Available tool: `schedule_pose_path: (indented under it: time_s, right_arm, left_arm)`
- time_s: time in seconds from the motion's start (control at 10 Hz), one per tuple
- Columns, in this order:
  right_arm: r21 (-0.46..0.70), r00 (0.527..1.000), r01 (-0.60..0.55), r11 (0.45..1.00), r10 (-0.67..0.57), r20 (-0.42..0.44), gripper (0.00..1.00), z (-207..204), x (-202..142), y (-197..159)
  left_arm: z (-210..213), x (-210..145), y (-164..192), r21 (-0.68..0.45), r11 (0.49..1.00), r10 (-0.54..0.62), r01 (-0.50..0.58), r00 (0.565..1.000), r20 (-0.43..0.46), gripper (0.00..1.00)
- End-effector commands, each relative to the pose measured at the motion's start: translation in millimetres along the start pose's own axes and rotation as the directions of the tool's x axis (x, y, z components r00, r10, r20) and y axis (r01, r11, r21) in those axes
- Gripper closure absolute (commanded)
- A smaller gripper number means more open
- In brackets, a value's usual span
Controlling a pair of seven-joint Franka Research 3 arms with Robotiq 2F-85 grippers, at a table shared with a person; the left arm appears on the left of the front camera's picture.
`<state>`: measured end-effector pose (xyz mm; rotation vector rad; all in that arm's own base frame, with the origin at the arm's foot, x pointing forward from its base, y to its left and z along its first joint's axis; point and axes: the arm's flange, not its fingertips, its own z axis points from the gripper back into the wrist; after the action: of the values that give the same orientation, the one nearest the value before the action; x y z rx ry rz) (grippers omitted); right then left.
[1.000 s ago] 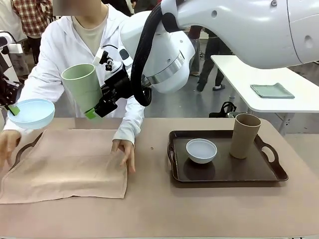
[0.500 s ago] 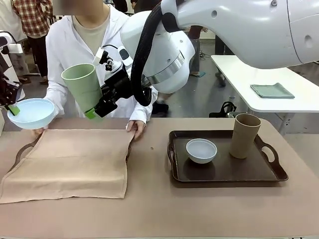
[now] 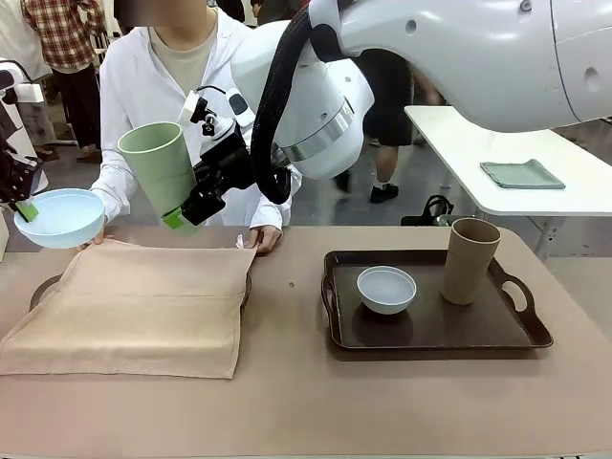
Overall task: Set up a tray with a mat and arrange the tableware.
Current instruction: Place the Picnic Bowl and Reusable plastic cup back onto the Handle tray in front of the human's position.
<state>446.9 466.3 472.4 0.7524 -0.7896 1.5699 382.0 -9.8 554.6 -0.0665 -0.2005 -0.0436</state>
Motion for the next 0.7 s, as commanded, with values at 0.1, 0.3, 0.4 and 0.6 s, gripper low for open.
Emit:
schedule_pose_path:
  time_s: [0.1,0.3,0.4,0.6]
  right_arm:
    - [-0.002,1.0,-0.006,1.0,0.006,0.0,1.0,2.3,2.0,0.1]
    - [-0.002,1.0,-0.006,1.0,0.006,0.0,1.0,2.3,2.0,0.1]
    - [-0.002,1.0,-0.006,1.0,0.006,0.0,1.0,2.3,2.0,0.1]
    - [-0.002,1.0,-0.006,1.0,0.006,0.0,1.0,2.3,2.0,0.1]
  left_arm:
    - [1.0,0.4,1.2,0.007,1.0,0.002,-0.002,1.0,0.007,1.0]
    - [1.0,0.4,1.2,0.007,1.0,0.002,-0.002,1.0,0.007,1.0]
    - [1.0,0.4,1.2,0.007,1.0,0.002,-0.002,1.0,0.007,1.0]
    - [1.0,0.4,1.2,0.007,1.0,0.002,-0.002,1.0,0.007,1.0]
